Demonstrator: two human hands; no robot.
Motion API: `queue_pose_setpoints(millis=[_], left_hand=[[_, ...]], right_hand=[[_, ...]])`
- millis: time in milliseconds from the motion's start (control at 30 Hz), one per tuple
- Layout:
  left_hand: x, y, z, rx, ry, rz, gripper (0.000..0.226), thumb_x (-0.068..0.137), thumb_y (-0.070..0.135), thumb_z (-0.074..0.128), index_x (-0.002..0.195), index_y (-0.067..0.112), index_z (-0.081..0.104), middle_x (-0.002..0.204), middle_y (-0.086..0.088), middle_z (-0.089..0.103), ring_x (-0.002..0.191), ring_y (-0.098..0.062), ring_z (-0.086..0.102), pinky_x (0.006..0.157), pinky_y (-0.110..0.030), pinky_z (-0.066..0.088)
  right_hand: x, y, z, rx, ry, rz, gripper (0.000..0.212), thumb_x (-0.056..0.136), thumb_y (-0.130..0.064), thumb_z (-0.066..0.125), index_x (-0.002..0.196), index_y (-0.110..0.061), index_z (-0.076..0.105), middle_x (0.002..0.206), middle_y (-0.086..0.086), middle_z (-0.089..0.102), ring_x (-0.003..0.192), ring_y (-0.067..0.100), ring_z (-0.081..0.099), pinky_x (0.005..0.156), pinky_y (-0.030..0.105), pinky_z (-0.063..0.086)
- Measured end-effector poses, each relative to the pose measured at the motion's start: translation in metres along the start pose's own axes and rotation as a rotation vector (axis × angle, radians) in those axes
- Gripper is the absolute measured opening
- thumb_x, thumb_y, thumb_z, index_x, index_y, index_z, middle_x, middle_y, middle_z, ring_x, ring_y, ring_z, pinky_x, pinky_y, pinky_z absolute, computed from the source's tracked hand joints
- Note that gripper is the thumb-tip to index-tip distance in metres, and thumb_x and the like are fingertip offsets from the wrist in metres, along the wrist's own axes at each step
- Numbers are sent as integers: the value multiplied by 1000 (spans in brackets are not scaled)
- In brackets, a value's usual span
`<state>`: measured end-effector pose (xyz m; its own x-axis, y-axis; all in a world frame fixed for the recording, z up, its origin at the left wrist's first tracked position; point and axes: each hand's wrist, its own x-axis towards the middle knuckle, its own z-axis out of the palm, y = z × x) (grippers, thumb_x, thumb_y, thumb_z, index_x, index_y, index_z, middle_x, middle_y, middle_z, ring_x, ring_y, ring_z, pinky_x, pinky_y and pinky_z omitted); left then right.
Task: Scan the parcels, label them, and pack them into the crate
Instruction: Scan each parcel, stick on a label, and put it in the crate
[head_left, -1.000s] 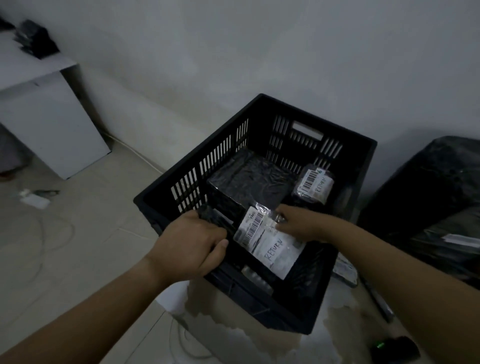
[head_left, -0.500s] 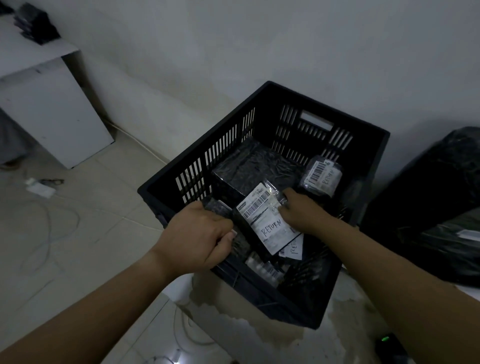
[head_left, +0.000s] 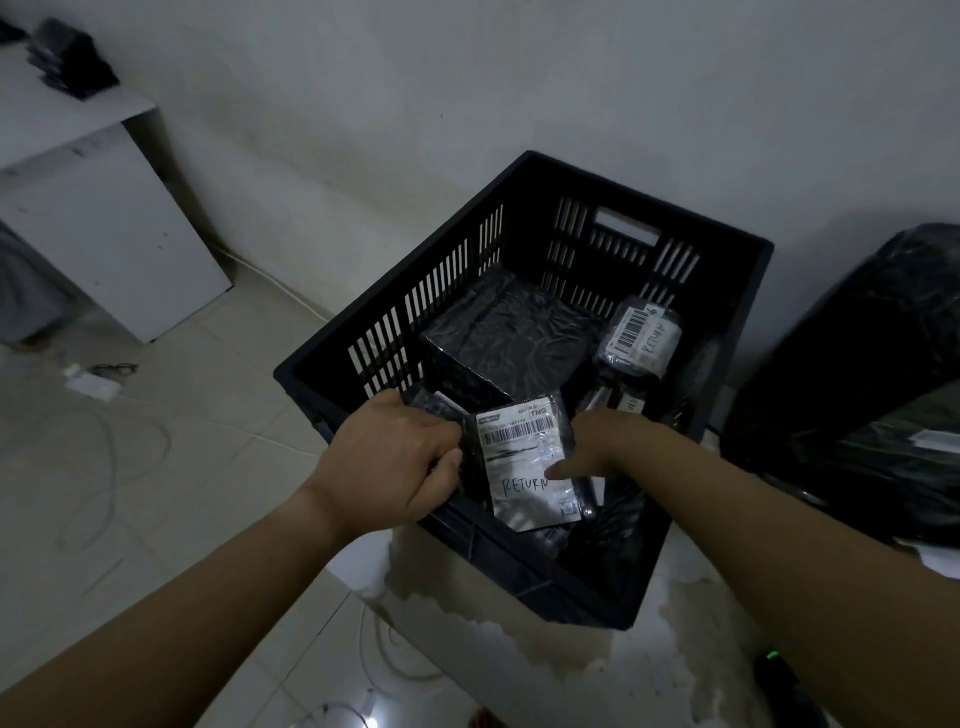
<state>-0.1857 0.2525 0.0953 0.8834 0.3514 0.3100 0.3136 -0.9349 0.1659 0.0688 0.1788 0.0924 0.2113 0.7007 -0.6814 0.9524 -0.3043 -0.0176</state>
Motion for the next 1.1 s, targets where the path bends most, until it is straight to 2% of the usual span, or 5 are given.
queue_pose_setpoints(millis=[333, 567, 800, 967, 1100], left_hand=[[-1, 3, -8, -25, 37, 11, 25, 92, 32, 43, 70, 28, 33, 64, 13, 29, 54, -11, 24, 61, -32, 32], [-6, 13, -22, -56, -13, -36, 17, 95, 37, 44, 91, 30, 58, 86, 22, 45, 72, -3, 43, 71, -35, 38], [26, 114, -9, -247, -31, 115, 35, 94, 39, 55, 120, 20, 69, 139, 6, 61, 129, -14, 55, 107, -39, 39], [62, 223, 33, -404, -91, 185, 40, 94, 37, 56, 130, 22, 64, 145, 6, 55, 140, -11, 42, 119, -22, 19], [78, 264, 103, -689, -261, -227, 51, 86, 31, 63, 136, 20, 58, 146, 11, 46, 139, -8, 40, 116, -18, 29]], right_hand=[[-58, 11, -17, 153, 530, -126, 66, 90, -54, 58, 147, -30, 34, 126, -4, 63, 107, 18, 62, 85, 36, 53], [-149, 41, 49, 359, 795, -331, 54, 92, -31, 65, 142, -29, 46, 137, -10, 54, 124, 7, 50, 103, 21, 39], [-195, 100, 163, 584, 602, -100, 59, 94, -44, 58, 142, -56, 25, 133, -49, 19, 122, -20, 27, 92, -8, 20], [-201, 130, 204, 712, 507, 46, 67, 91, -45, 63, 138, -59, 18, 140, -24, 43, 111, 0, 53, 84, 13, 44], [-208, 152, 219, 882, 510, 79, 66, 94, -35, 62, 140, -52, 18, 143, -10, 46, 123, 4, 47, 90, 14, 41]])
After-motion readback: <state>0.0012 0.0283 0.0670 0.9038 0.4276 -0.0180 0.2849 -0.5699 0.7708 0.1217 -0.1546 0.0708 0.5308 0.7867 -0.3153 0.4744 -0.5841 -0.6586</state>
